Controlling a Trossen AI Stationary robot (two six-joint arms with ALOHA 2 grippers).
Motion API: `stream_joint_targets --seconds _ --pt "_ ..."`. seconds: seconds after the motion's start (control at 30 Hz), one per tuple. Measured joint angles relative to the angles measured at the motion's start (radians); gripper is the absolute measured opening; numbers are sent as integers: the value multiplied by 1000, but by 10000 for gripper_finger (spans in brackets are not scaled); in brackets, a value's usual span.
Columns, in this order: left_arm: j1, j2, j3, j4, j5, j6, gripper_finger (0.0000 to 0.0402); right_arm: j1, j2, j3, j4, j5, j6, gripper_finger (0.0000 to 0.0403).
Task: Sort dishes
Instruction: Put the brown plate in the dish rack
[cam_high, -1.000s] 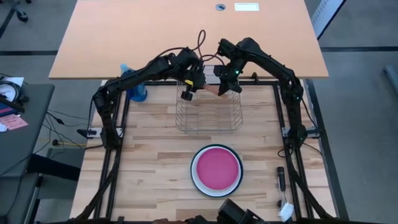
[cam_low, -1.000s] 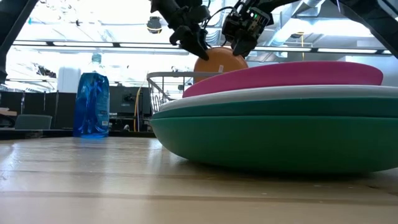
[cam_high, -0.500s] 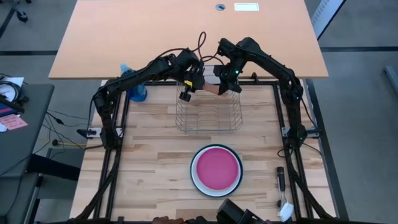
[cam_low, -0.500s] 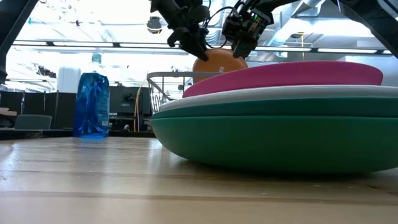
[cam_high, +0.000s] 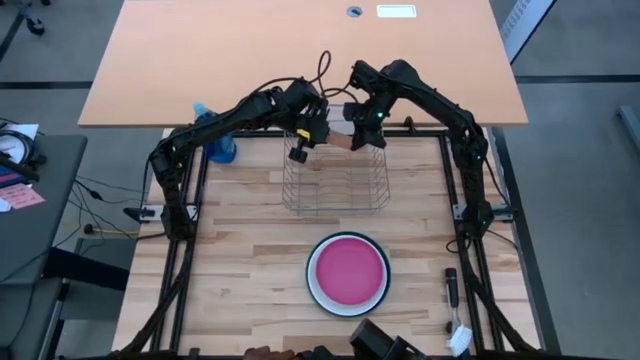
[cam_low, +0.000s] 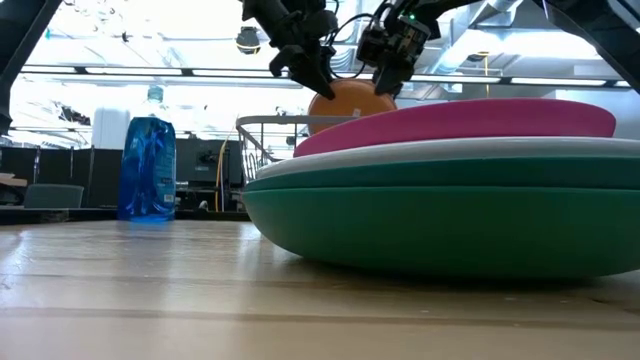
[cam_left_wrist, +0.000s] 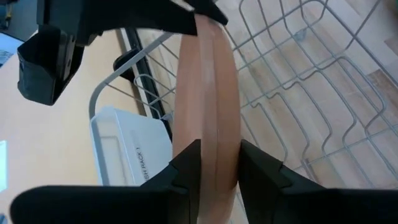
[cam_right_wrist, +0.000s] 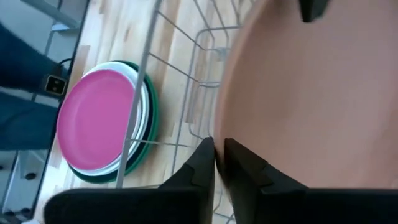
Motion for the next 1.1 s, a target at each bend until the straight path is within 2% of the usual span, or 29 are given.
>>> stream_joint_targets --seconds 0.2,0.37,0.6,0.73,0.93,1.1 --pt "0 0 0 6 0 -11 77 0 0 0 14 28 103 62" --pt "0 0 0 6 0 -13 77 0 -2 0 18 47 218 66" --pt "0 0 2 18 4 -15 75 -2 -58 0 20 54 257 66" --pt "0 0 2 29 5 -13 55 -6 -103 0 51 82 296 66" --pt "1 -2 4 32 1 -38 15 -9 -181 0 155 101 362 66" --pt "4 0 3 68 -4 -63 20 -15 -263 0 314 100 456 66"
